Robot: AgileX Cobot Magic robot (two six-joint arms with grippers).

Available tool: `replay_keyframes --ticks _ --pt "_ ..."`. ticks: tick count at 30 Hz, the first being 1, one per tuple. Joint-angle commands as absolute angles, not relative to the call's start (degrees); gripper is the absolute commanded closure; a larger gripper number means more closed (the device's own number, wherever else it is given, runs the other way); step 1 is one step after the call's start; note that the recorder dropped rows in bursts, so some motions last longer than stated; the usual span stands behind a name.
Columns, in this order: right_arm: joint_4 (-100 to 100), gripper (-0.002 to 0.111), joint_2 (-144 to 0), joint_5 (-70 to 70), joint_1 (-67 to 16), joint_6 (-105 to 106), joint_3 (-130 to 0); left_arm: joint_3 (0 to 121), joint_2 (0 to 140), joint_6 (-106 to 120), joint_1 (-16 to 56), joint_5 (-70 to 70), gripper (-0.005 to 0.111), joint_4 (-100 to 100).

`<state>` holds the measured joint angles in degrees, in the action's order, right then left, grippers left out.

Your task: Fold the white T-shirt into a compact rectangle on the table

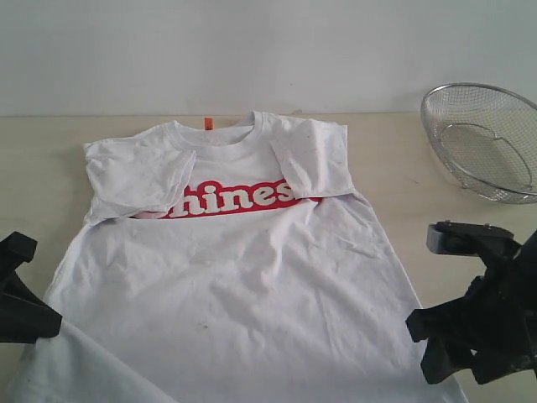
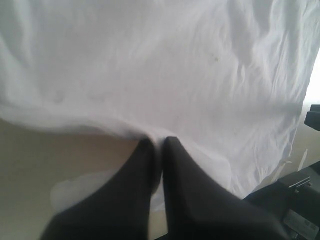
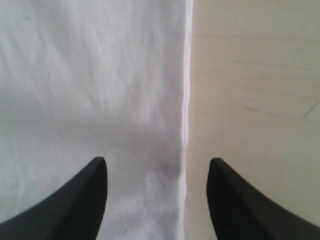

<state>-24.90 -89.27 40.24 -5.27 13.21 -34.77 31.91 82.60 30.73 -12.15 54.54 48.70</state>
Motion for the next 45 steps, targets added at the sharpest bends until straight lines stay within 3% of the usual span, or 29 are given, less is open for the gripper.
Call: replay_keyframes --ticks 1,19,32,45 --pt "-25.2 0.055 -89.3 40.3 -5.2 14.1 -34.3 32.2 82.3 31.1 -11.9 55.0 0.102 48.6" --pt "-27.9 0.055 -93.0 36.4 -14.6 14.0 -32.5 32.2 82.3 31.1 -11.9 55.9 0.102 48.6" --pt "-28.7 0.109 -98.9 35.8 -16.0 14.2 -32.7 32.2 82.3 31.3 -11.9 56.7 0.102 48.6" --pt "-30.5 0.108 -89.7 36.6 -15.9 14.3 -32.8 32.2 80.1 36.3 -11.9 56.3 0.102 51.9"
